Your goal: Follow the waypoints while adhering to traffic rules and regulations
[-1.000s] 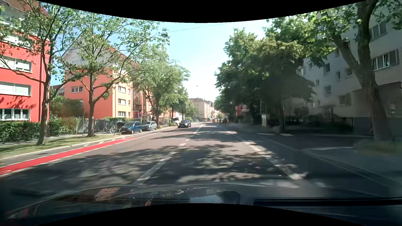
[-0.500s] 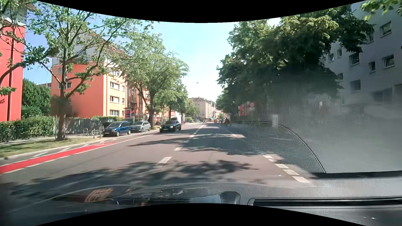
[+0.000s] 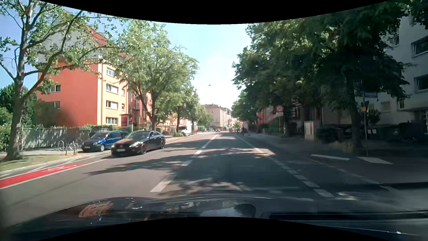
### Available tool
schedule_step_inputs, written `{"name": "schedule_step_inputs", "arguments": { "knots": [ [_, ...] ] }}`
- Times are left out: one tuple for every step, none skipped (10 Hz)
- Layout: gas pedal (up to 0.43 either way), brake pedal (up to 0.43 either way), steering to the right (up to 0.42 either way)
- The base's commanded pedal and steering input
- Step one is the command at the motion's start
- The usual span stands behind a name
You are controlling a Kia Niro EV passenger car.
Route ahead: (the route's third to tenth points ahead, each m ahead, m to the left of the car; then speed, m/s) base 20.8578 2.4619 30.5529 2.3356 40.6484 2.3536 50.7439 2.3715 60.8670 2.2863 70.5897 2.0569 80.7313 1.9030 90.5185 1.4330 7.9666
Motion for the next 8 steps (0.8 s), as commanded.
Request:
{"name": "schedule_step_inputs", "arguments": {
  "knots": [
    [0.047, 0.000, -0.010],
    [0.047, 0.000, -0.010],
    [0.047, 0.000, -0.010],
    [0.047, 0.000, -0.008],
    [0.059, 0.000, -0.005],
    [0.067, 0.000, -0.005],
    [0.079, 0.000, -0.005],
    [0.098, 0.000, -0.004]
  ]
}}
